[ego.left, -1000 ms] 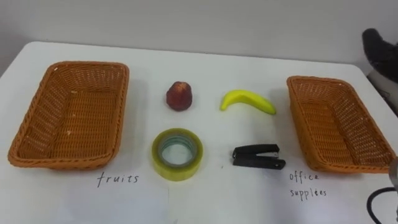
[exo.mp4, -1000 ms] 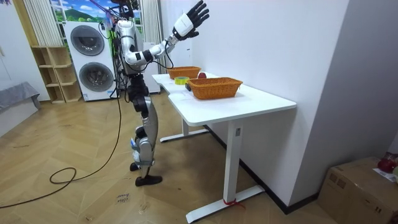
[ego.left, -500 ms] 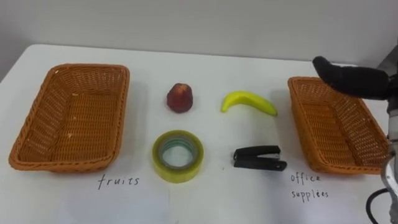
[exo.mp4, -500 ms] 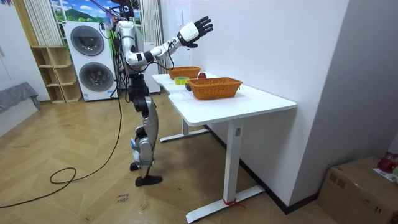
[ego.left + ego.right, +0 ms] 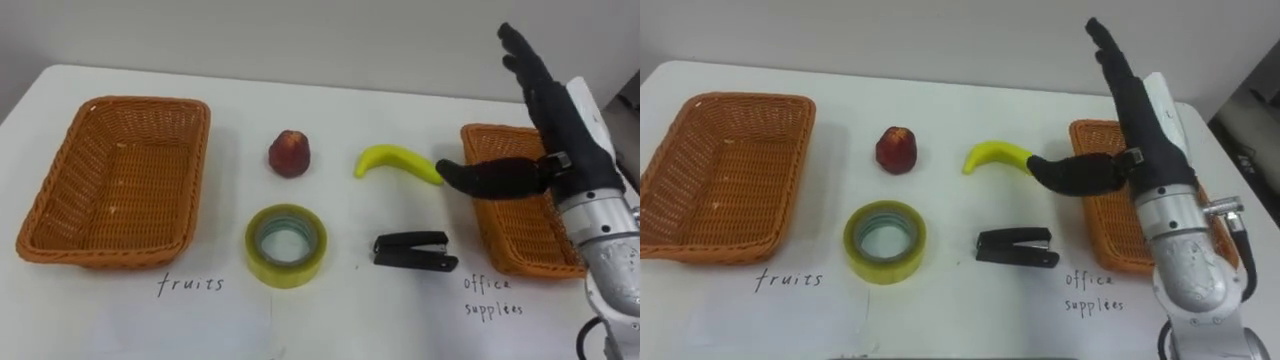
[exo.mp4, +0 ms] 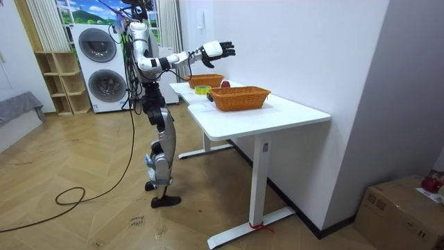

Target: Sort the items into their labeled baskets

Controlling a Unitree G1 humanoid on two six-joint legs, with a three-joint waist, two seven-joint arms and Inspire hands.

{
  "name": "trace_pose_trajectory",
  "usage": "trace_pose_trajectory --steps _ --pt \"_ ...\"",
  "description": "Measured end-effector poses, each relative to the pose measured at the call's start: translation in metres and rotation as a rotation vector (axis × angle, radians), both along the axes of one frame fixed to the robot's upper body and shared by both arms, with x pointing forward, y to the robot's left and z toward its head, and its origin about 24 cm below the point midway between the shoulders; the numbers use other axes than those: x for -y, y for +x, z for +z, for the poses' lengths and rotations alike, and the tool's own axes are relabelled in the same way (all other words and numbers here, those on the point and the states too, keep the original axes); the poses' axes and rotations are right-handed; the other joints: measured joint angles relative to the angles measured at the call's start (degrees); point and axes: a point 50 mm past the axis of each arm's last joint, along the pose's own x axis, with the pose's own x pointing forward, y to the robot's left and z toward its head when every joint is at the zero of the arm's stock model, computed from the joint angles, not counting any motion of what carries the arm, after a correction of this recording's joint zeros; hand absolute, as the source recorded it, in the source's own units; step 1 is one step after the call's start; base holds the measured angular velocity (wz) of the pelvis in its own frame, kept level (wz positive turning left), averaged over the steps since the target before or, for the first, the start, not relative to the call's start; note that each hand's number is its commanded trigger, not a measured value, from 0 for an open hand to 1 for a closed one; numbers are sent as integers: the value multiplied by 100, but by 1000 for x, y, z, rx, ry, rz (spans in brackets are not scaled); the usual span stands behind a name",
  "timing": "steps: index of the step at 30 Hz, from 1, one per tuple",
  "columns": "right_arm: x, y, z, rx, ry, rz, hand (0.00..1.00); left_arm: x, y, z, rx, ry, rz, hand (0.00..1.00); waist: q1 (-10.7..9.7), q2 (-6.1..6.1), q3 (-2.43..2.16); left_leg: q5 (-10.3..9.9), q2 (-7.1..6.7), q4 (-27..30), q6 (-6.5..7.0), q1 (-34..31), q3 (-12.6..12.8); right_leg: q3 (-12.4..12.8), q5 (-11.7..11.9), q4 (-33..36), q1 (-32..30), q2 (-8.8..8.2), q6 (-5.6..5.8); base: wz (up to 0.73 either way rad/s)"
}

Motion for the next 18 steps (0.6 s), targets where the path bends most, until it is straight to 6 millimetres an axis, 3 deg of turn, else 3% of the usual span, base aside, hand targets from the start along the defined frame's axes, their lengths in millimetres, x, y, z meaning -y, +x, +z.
trace_pose_trajectory --steps 7,18 --pt "0 2 -14 -101 -41 30 0 -5 9 3 13 5 -29 0 111 -33 -19 1 0 2 0 -29 -6 -15 7 -51 1 -6 2 0" --pt "-5 0 -33 -265 -113 111 0 -6 8 3 2 -6 -30 0 167 -66 -4 1 -1 12 0 -57 -6 22 24 -108 3 -4 10 0"
